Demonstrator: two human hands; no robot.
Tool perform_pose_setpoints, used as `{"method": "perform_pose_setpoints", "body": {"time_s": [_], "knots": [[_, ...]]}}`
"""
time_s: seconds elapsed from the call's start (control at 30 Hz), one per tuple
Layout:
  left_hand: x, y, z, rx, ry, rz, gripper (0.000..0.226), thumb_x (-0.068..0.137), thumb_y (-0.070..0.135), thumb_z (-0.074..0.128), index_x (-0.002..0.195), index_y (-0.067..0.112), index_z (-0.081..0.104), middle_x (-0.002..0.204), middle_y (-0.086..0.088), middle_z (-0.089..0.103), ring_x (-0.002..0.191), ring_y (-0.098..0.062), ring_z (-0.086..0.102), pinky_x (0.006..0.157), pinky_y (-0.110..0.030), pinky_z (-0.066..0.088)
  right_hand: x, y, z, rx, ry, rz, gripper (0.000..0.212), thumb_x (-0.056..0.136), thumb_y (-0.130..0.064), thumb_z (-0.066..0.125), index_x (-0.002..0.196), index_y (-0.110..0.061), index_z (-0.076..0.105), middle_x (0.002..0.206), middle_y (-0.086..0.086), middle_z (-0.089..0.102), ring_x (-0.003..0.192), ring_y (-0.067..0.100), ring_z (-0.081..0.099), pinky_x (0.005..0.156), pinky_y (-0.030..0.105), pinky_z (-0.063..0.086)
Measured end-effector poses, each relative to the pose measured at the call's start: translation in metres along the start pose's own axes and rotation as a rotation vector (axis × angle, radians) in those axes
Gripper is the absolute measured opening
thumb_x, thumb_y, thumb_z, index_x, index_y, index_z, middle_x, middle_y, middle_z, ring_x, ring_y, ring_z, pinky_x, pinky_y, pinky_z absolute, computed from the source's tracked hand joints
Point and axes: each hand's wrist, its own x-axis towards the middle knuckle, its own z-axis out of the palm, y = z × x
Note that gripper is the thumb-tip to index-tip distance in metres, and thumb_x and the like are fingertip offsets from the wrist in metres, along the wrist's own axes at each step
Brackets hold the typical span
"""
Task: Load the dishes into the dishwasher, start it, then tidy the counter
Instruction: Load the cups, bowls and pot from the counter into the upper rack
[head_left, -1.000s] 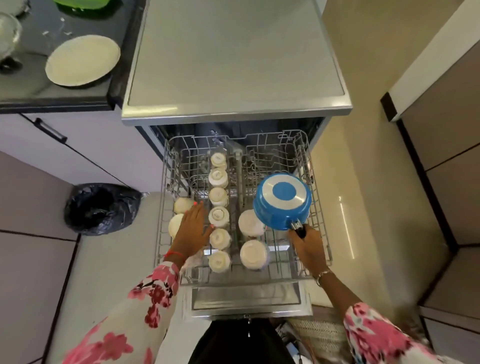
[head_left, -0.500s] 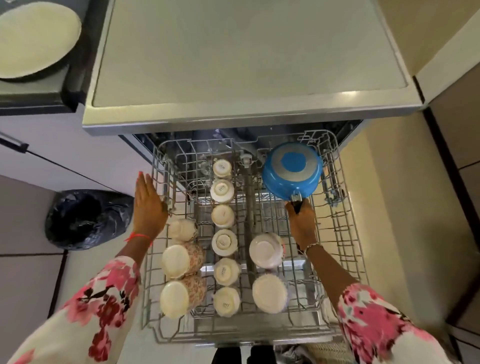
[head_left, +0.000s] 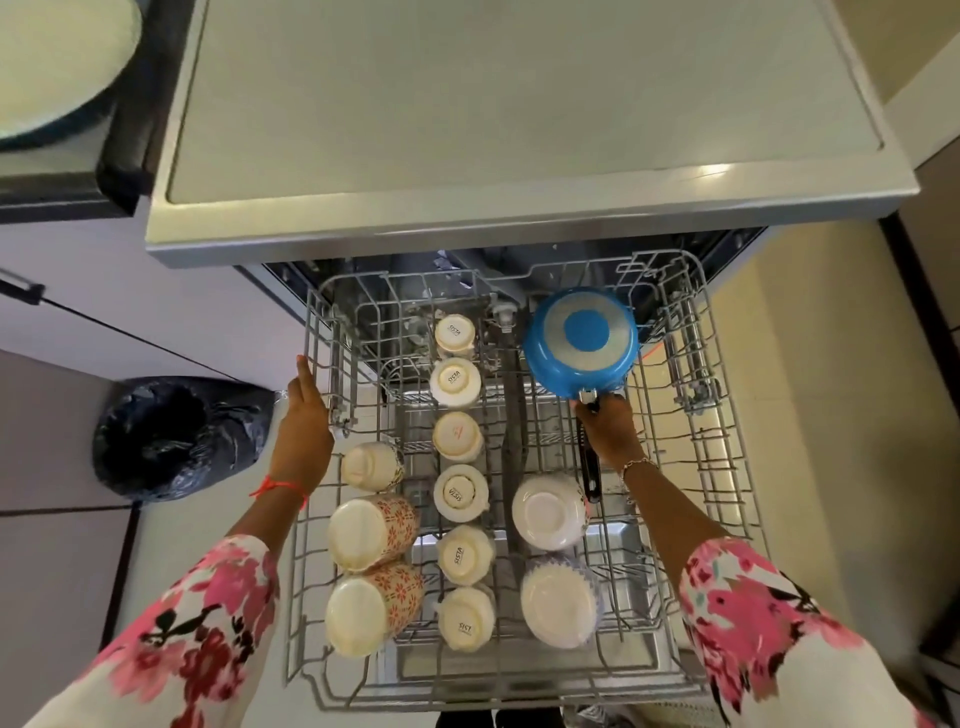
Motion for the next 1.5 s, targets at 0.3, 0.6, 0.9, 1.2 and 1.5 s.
{"method": "perform_pose_setpoints", "body": {"time_s": [0.3, 0.6, 0.9, 1.2, 1.5], "knots": [[0.001, -0.002, 0.004, 0.026, 0.031, 0.031, 0.091, 0.072, -0.029, 0.039, 0.146, -0.003, -0.006, 0.142, -0.032, 0.021, 0.073, -0.040, 0.051, 0.069, -0.041, 0.046, -0.002, -0.003, -0.002, -0.024, -0.068, 0.045, 0.025, 0.094, -0.023, 0.053, 0.087, 0.001, 0.053, 0.078, 0.020, 0.058, 0.077, 0.029, 0.056, 0.077, 0.039, 0.046], [-0.008, -0.002, 0.003, 0.080, 0.078, 0.017, 0.082, 0.080, -0.006, 0.057, 0.147, -0.002, 0.010, 0.146, -0.027, 0.018, 0.131, -0.046, 0.021, 0.108, -0.056, 0.024, -0.034, 0.019, -0.011, -0.106, -0.090, 0.056, 0.045, 0.096, -0.027, 0.047, 0.125, 0.008, 0.045, 0.124, 0.025, 0.052, 0.120, 0.035, 0.045, 0.100, 0.034, 0.034], [-0.157, 0.038, 0.030, -0.526, -0.033, 0.073, 0.046, 0.092, 0.002, 0.050, 0.136, 0.009, 0.038, 0.096, -0.009, 0.060, 0.083, -0.020, 0.057, 0.077, -0.030, 0.050, -0.139, 0.022, -0.045, 0.098, -0.130, -0.032, 0.027, 0.095, -0.012, 0.051, 0.105, 0.012, 0.060, 0.096, 0.028, 0.065, 0.083, 0.027, 0.063, 0.067, 0.026, 0.046], [-0.318, 0.035, 0.101, -0.879, -0.564, -0.202, 0.045, 0.087, -0.007, 0.051, 0.126, 0.015, 0.047, 0.058, -0.007, 0.064, 0.050, -0.026, 0.053, 0.046, -0.023, 0.046, -0.294, 0.085, -0.035, 0.621, -0.315, 0.256, 0.007, 0.089, -0.008, 0.060, 0.090, -0.012, 0.066, 0.055, 0.013, 0.058, 0.035, 0.018, 0.047, 0.035, 0.019, 0.037], [-0.313, 0.040, 0.135, -0.963, -0.420, -0.249, 0.018, 0.096, 0.003, 0.046, 0.107, 0.014, 0.055, 0.069, -0.010, 0.062, 0.055, -0.019, 0.061, 0.040, -0.022, 0.042, -0.303, 0.104, -0.007, 0.583, -0.351, 0.280, 0.027, 0.087, -0.002, 0.061, 0.112, -0.012, 0.056, 0.064, 0.010, 0.054, 0.034, 0.008, 0.047, 0.034, 0.018, 0.039]]}}
